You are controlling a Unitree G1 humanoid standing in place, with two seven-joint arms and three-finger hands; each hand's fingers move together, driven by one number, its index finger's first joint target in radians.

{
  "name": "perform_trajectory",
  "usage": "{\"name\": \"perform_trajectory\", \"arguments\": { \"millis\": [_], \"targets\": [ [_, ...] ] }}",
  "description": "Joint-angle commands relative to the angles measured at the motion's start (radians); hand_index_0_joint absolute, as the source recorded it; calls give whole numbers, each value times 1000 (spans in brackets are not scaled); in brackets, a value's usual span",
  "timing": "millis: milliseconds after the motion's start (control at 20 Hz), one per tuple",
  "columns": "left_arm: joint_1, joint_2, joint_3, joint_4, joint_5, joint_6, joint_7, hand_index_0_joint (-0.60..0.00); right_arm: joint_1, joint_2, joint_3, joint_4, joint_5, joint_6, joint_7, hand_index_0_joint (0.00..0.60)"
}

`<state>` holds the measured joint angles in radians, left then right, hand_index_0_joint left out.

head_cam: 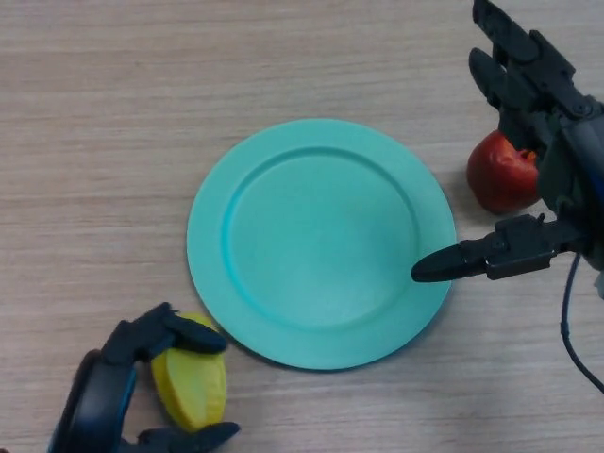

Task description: Pick up the yellow starfruit and place it on the plate

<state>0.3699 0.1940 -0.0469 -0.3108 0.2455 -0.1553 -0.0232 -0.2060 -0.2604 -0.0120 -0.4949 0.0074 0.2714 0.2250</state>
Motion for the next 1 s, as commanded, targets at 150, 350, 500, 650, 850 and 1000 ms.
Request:
{"name": "perform_trajectory", "arguments": {
  "millis": [150, 350, 500, 650, 850, 1000],
  "targets": [
    [-47, 11, 49, -198, -113, -5, -42, -600, -28, -33, -76, -81, 27, -110, -11, 0],
    [-164, 11, 0, -205, -140, 87, -80, -600, -36, -42, -89, -98, 31, -78, 6, 0],
    [-297, 2, -45, -120, -161, 68, -61, -600, -19, -37, -92, -108, 59, -76, -13, 0],
    [-394, -3, -101, -32, -135, 89, -30, -600, -21, -41, -92, -117, 50, -60, -10, 0],
    [-499, -4, -129, 177, -82, 44, 6, -600, -5, -41, -99, -125, 49, -74, -10, 0],
    [-535, -4, -147, 229, -130, 64, 36, -600, 5, -51, -116, -144, 26, -65, 14, 0]
  ]
}}
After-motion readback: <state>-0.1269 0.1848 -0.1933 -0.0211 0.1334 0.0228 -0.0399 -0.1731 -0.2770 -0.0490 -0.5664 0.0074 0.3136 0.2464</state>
